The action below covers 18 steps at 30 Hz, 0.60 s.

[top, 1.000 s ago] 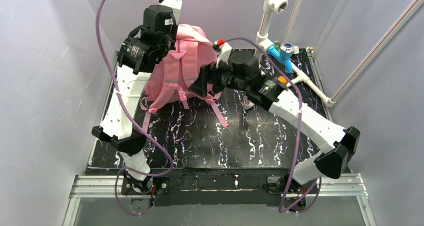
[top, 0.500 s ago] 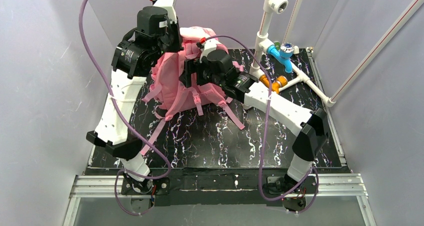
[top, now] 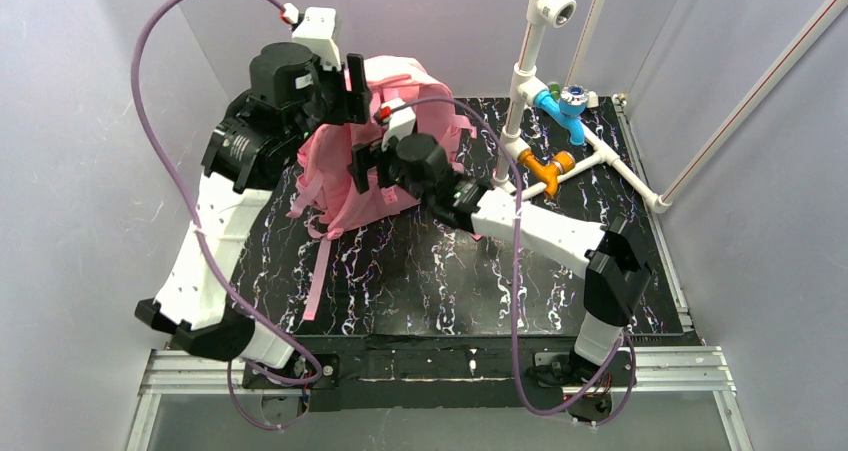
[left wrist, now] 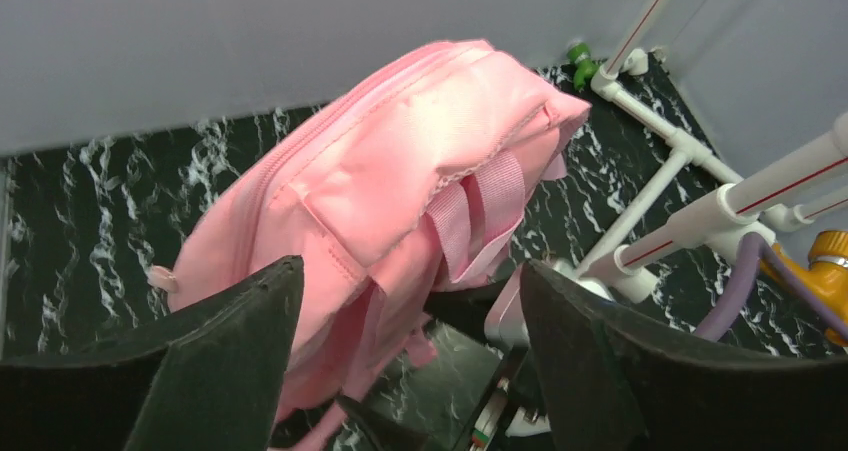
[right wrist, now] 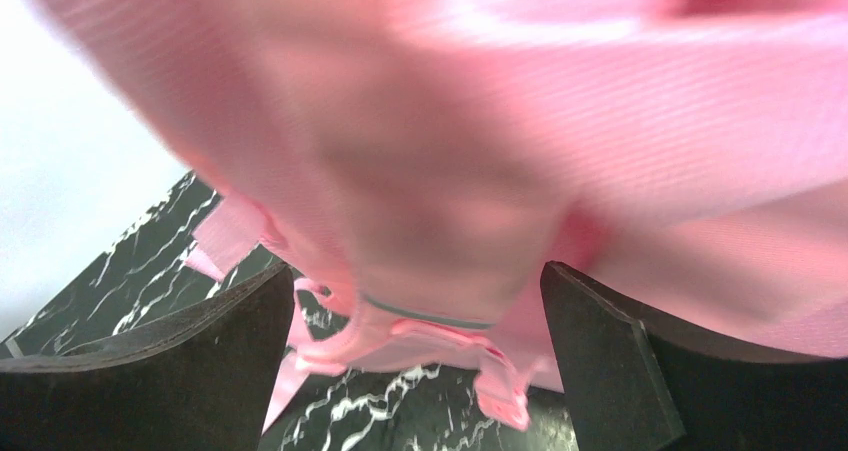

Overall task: Pack the student bag
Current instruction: Pick up the student bag at the center of the board.

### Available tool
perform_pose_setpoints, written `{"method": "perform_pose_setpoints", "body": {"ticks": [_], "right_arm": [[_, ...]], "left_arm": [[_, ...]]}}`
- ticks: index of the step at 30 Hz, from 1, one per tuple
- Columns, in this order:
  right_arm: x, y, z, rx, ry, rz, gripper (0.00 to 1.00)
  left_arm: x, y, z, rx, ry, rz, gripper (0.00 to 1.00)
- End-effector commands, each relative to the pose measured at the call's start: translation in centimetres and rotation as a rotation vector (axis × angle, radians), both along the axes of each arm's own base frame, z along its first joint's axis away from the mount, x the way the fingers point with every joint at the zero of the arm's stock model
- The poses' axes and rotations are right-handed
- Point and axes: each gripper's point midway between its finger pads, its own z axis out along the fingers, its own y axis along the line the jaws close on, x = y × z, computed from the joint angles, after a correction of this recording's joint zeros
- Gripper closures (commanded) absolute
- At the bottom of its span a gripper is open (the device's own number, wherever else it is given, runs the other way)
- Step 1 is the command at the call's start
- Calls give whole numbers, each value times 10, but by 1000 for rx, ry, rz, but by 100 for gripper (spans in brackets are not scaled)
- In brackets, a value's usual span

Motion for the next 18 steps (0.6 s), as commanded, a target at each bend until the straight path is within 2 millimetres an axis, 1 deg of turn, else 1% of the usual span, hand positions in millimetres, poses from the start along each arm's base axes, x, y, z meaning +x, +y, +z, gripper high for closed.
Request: {"method": "perform_pose_setpoints", "body": {"ticks": [1,3,4,7,10,12,15,18], "right_arm": [[18,-5,59,165,-215,-229,4],[26,-13,56,147,-203,-301,8],[26,-16,57,144,-200,-307,9],[18,-25,58,135,-207,-285,11],[13,-32,50,87,-197,-275,6],[9,-32,42,32,-175,-247,3],[-7,-29,39,-51,-115,-149,2],[-30,-44,28,-153,-14,-80,2]], "left_arm": [[-35,20,50,-33,-164,-17,13],[-47,39,43,14,-164,27,3],[-53,49,39,37,-168,52,2],[-68,71,12,81,-166,101,2],[-78,77,-23,87,-124,115,2],[-84,84,-39,82,-91,142,2],[-100,89,-48,24,-60,154,2],[-122,91,-52,-58,-49,133,2]]}}
